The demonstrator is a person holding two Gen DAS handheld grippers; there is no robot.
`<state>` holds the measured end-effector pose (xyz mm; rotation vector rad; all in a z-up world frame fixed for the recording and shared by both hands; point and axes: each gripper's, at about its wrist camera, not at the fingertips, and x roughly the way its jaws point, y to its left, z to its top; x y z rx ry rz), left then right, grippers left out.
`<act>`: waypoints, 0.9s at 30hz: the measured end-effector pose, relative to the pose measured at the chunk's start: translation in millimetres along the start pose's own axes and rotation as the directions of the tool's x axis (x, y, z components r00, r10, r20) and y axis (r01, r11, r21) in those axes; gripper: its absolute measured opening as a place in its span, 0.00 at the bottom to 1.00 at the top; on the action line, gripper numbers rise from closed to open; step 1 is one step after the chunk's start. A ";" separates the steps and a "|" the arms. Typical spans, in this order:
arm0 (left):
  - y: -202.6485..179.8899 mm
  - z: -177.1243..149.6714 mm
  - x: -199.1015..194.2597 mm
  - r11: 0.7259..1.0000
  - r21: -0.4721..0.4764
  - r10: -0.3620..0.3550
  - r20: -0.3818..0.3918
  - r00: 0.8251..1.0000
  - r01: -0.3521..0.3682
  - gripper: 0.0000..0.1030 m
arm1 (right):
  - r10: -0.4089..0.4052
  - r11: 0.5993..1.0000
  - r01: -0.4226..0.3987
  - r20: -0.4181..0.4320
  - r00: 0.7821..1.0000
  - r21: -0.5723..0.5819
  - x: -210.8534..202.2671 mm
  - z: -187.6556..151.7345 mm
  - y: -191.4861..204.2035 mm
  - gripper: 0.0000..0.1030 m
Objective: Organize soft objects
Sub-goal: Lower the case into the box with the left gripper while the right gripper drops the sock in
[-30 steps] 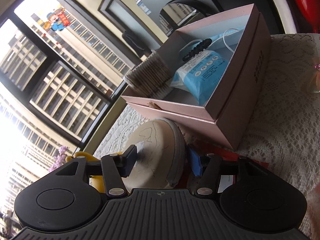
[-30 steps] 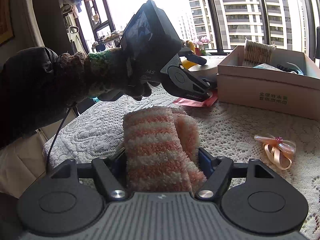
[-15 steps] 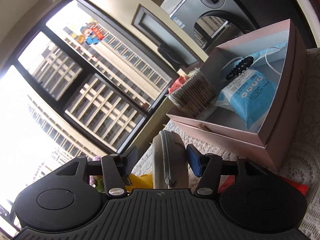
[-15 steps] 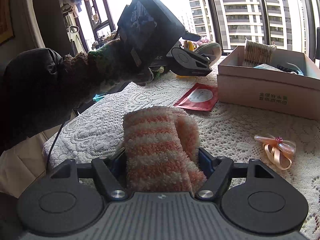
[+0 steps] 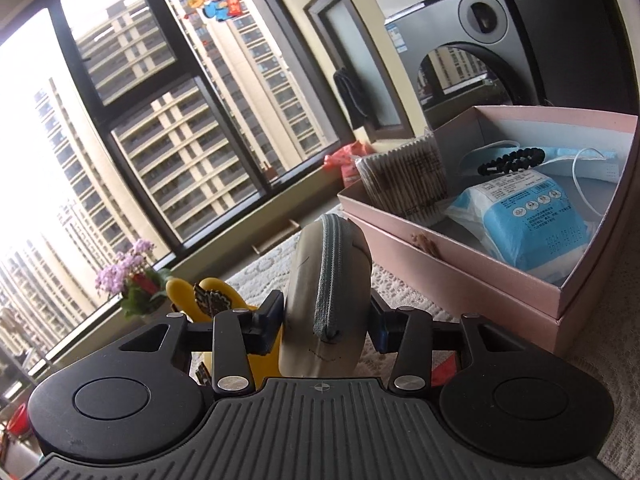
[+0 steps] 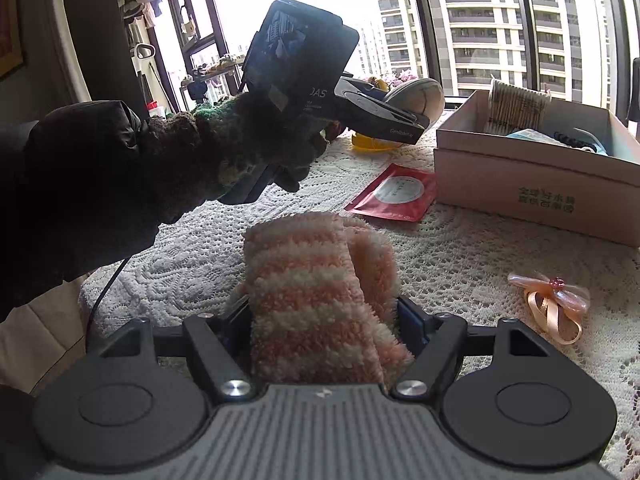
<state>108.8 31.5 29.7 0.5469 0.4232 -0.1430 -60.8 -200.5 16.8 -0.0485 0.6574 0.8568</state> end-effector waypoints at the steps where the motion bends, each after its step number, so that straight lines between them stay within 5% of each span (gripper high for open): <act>1: 1.7 0.0 -0.3 1.000 -0.014 -0.005 0.002 1.000 0.005 0.46 | -0.014 1.000 0.014 -0.011 1.000 -0.012 2.8 2.2 2.5 0.74; 6: 13.5 -7.4 -21.5 0.996 -0.091 -0.022 0.031 0.999 0.025 0.46 | -0.061 0.995 0.059 -0.026 0.998 -0.074 15.7 11.4 13.0 0.75; 11: 20.9 -23.7 -68.6 0.980 -0.176 -0.081 0.076 0.994 0.093 0.46 | -0.060 0.992 0.057 -0.025 0.998 -0.109 11.4 25.1 21.1 0.36; 17: 15.7 -43.6 -133.5 0.947 -0.259 -0.164 0.125 0.979 0.191 0.46 | -0.039 0.999 0.041 0.091 0.995 -0.017 -63.5 45.6 3.8 0.33; 22: 8.0 -31.7 -169.7 0.896 -0.321 -0.249 0.212 0.945 0.308 0.46 | -0.198 0.980 0.197 0.208 0.958 0.027 -131.3 48.1 -17.9 0.33; 27: 12.6 23.1 -152.2 0.821 -0.385 -0.314 0.313 0.896 0.422 0.47 | -0.310 0.950 0.291 0.241 0.920 0.111 -160.6 36.7 -46.9 0.33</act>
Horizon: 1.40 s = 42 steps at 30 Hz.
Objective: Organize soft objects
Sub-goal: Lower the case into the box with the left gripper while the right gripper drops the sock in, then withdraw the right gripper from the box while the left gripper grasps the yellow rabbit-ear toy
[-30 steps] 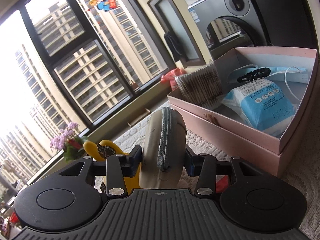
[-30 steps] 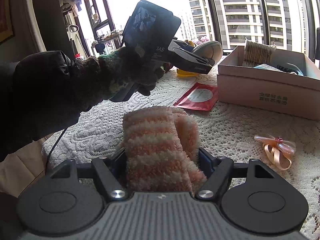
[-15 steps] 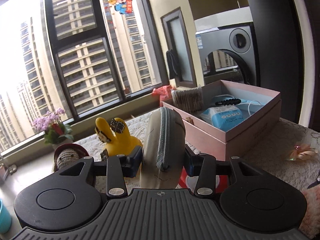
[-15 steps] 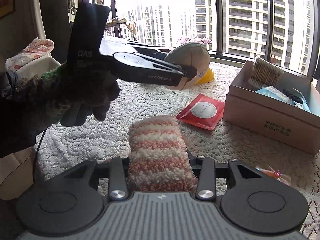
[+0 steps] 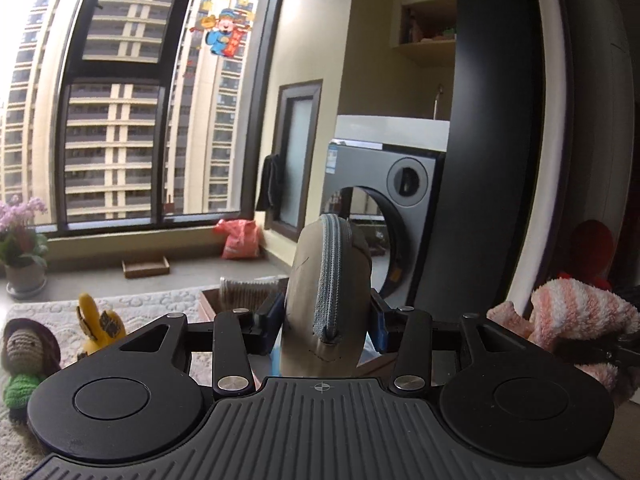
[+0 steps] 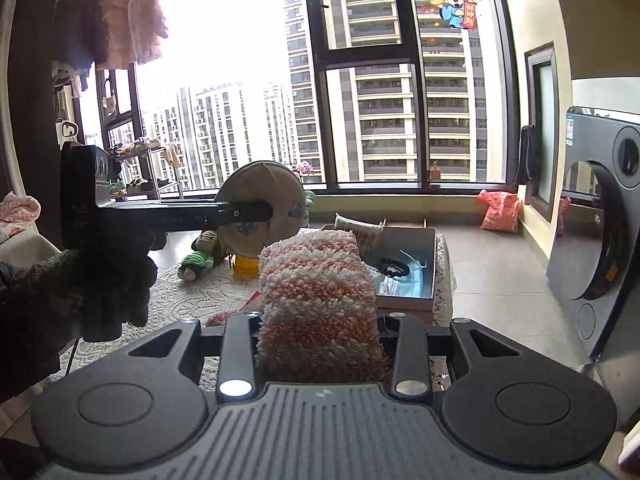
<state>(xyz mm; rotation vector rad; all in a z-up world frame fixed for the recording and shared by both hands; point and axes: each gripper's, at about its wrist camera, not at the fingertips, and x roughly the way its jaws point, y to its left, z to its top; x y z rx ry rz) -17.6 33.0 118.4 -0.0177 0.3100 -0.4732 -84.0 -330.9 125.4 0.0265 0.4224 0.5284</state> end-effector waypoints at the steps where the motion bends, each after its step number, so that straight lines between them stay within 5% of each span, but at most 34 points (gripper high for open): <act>1: -1.6 9.5 12.6 1.000 -0.015 -0.011 0.014 1.000 0.011 0.49 | -0.013 1.000 0.013 -0.003 1.000 0.017 1.1 -1.9 -6.0 0.33; 5: 8.5 37.5 80.8 0.987 -0.150 -0.047 0.015 0.999 0.049 0.46 | -0.052 0.997 0.054 -0.036 0.998 0.059 13.3 -12.7 -24.9 0.33; 10: 29.0 29.0 129.7 0.974 -0.202 0.090 -0.086 0.992 -0.106 0.46 | -0.090 0.990 0.098 -0.073 0.993 0.103 35.9 -11.8 -44.1 0.33; 15: 40.5 11.3 106.6 0.972 -0.203 0.102 -0.098 0.990 -0.120 0.46 | -0.107 0.988 0.107 -0.003 0.994 0.112 73.7 40.9 -53.9 0.33; 20: 35.9 -6.7 73.3 0.959 -0.264 0.076 -0.116 0.990 -0.105 0.46 | -0.171 0.974 0.164 0.034 0.985 0.155 159.7 102.9 -66.8 0.35; 23: 35.1 -21.1 56.5 0.943 -0.322 0.042 -0.134 0.990 -0.083 0.46 | -0.163 0.962 0.183 -0.108 0.981 0.204 222.1 102.8 -74.5 0.51; 25: 34.7 -29.6 46.1 0.942 -0.323 0.046 -0.158 0.986 -0.095 0.46 | -0.105 0.952 0.160 -0.215 0.971 0.260 246.0 89.8 -78.3 0.51; 27: 39.2 -36.9 35.6 0.939 -0.310 0.088 -0.206 0.975 -0.150 0.46 | -0.073 0.953 0.135 -0.227 0.971 0.271 248.1 78.5 -76.4 0.53; 30: 51.0 -46.4 24.6 0.922 -0.327 0.131 -0.246 0.960 -0.209 0.46 | -0.127 0.962 0.165 -0.177 0.976 0.220 234.2 72.0 -68.6 0.65; 31: 56.5 -49.4 21.0 0.914 -0.336 0.146 -0.253 0.957 -0.228 0.46 | -0.147 0.966 0.174 -0.148 0.978 0.192 224.3 70.9 -60.3 0.64; 35: 74.6 -61.2 8.4 0.881 -0.388 0.175 -0.260 0.950 -0.269 0.46 | -0.162 0.979 0.179 -0.163 0.973 0.094 228.7 76.1 -49.0 0.22; 38: 77.7 -68.2 7.1 0.867 -0.416 0.174 -0.263 0.949 -0.274 0.46 | -0.142 0.972 0.198 -0.359 0.922 0.124 267.7 56.5 -52.9 0.22; 40: 76.4 -69.9 8.0 0.866 -0.416 0.173 -0.272 0.947 -0.278 0.46 | -0.222 0.964 0.259 -0.355 0.908 0.061 275.2 43.3 -48.5 0.22; 42: 74.5 -70.8 9.2 0.871 -0.404 0.171 -0.284 0.943 -0.279 0.46 | -0.201 0.966 0.245 -0.357 0.912 0.083 270.9 44.2 -50.1 0.22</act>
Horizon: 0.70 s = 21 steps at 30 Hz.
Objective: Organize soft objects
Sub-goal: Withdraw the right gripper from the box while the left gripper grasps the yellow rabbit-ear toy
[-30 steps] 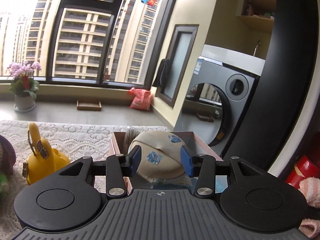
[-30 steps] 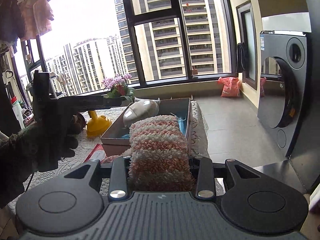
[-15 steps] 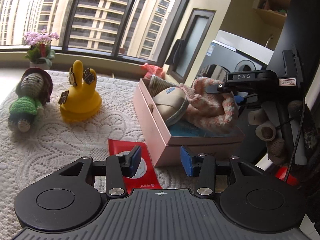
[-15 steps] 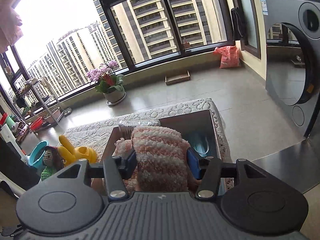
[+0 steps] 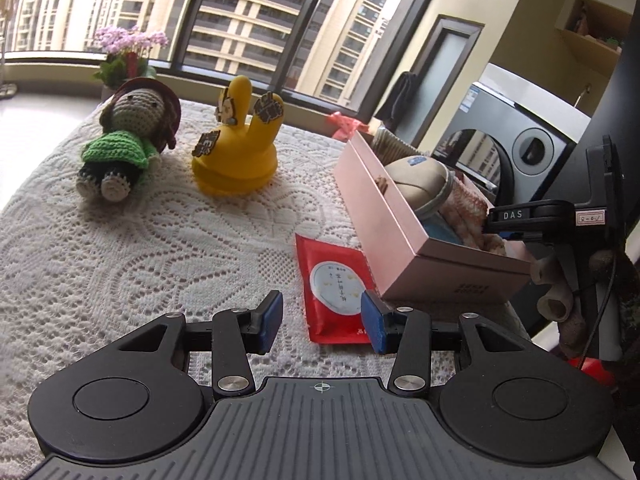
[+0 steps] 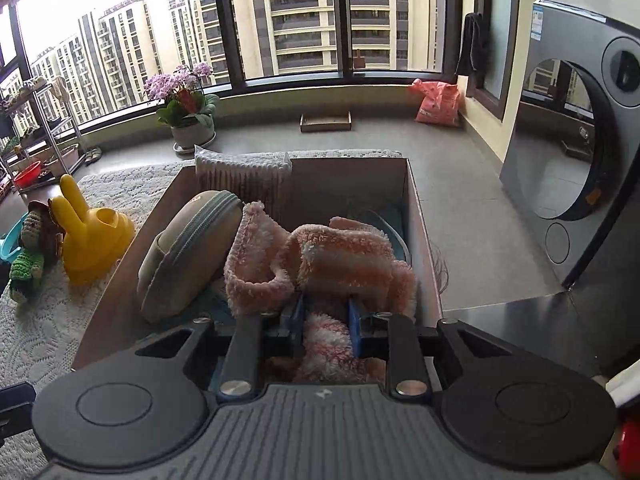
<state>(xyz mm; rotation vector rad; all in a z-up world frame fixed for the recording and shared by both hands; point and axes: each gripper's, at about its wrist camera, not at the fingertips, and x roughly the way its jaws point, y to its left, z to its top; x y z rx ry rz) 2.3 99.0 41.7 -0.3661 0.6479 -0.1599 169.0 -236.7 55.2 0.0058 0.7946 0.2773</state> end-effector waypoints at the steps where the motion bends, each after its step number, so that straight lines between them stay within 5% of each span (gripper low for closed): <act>1: -0.7 -0.6 -0.1 1.000 0.010 0.003 -0.006 1.000 -0.003 0.46 | 0.013 1.000 -0.013 -0.007 1.000 0.010 -3.6 0.9 -2.6 0.22; 4: -0.5 -2.9 2.5 0.999 0.037 0.027 -0.022 0.999 -0.026 0.46 | -0.009 0.999 0.010 0.024 1.000 -0.039 -18.0 -2.3 0.2 0.28; 8: 2.8 -3.4 6.0 0.999 0.018 0.037 -0.026 0.999 -0.036 0.46 | 0.000 0.995 0.012 0.118 0.993 -0.104 -53.4 -20.3 6.5 0.59; 13: 2.1 -2.1 9.2 0.998 0.035 0.056 -0.012 0.998 -0.055 0.46 | 0.043 0.990 -0.012 0.224 0.974 -0.140 -99.3 -54.8 10.2 0.72; 17: 0.9 10.7 2.1 0.994 0.039 0.093 0.108 0.990 -0.098 0.46 | 0.038 0.987 0.007 0.271 0.962 -0.162 -119.2 -90.3 17.9 0.77; 21: -5.3 36.1 7.7 0.986 0.020 0.156 0.230 0.961 -0.165 0.46 | 0.045 0.985 0.000 0.255 0.966 -0.174 -121.1 -121.4 24.0 0.77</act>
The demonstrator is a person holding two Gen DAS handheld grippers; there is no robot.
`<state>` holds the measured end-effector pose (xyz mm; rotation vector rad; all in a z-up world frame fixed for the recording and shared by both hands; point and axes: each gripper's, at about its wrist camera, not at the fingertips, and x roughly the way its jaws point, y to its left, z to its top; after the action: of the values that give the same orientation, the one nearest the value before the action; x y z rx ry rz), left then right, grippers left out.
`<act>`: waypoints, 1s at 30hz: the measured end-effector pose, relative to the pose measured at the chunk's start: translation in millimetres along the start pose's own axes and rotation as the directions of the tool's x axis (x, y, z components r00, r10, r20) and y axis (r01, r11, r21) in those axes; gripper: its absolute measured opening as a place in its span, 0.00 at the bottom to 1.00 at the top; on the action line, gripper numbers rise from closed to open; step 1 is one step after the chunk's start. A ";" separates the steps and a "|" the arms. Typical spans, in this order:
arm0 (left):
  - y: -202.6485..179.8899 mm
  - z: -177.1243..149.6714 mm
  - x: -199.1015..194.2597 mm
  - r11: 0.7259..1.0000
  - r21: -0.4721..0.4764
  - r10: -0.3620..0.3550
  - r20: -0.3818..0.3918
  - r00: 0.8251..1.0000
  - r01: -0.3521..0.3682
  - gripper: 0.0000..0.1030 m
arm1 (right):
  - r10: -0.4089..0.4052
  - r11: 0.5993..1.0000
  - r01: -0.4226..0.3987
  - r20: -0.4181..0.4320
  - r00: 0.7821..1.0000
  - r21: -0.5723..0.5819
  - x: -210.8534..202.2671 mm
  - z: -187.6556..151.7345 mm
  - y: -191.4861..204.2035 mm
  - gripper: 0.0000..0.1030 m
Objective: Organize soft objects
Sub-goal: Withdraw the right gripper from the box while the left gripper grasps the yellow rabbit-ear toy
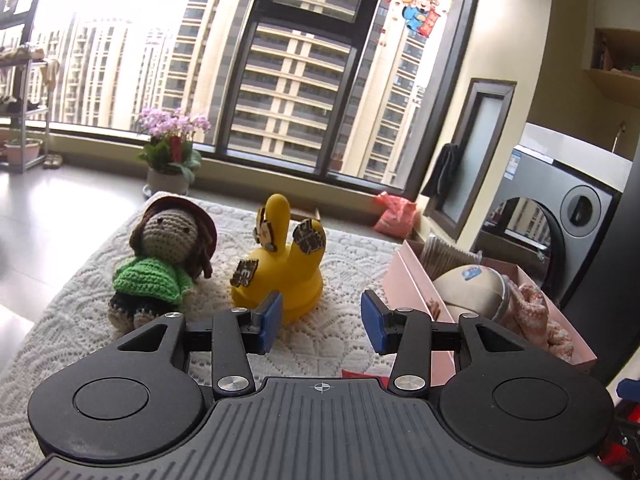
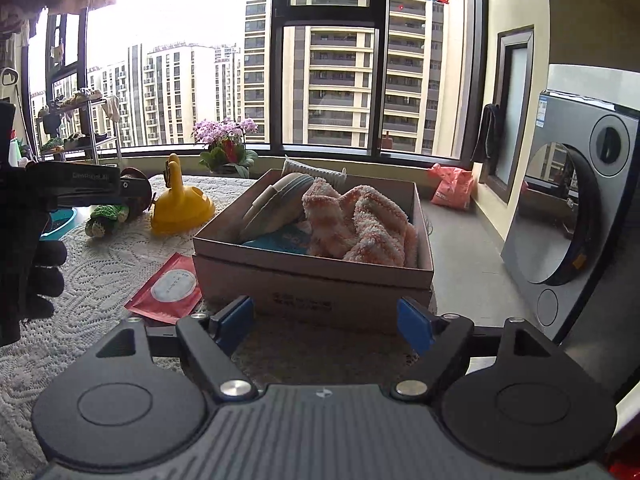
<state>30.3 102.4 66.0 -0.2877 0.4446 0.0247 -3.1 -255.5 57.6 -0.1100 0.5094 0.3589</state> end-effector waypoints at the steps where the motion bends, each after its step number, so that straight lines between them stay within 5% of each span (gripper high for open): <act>1: -3.7 5.3 5.6 1.000 0.008 0.013 0.016 1.000 -0.013 0.46 | 0.007 1.000 -0.007 -0.010 1.000 -0.002 -0.4 -5.6 2.3 0.77; 9: -31.4 21.3 83.0 0.973 0.109 0.197 0.085 0.977 -0.205 0.46 | 0.026 1.000 -0.026 -0.048 0.999 0.007 4.3 -34.9 5.6 0.77; 14: -29.3 27.9 110.4 0.953 0.151 0.251 0.091 0.964 -0.263 0.26 | 0.044 0.997 -0.042 -0.038 0.998 0.070 2.8 -39.5 -5.6 0.77; 21: -17.8 15.5 83.6 0.957 0.235 0.147 0.113 0.983 -0.170 0.19 | 0.053 0.996 -0.051 -0.037 0.998 0.073 0.9 -39.7 -5.4 0.77; 30: 2.8 -7.7 -23.8 0.969 0.245 -0.022 0.043 0.999 0.011 0.18 | 0.104 0.995 -0.103 -0.026 0.994 0.017 -2.3 -23.2 21.4 0.77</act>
<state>5.4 103.9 68.8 -0.0473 0.3956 -0.0403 -23.3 -240.7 38.3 -0.0736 0.5455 0.4551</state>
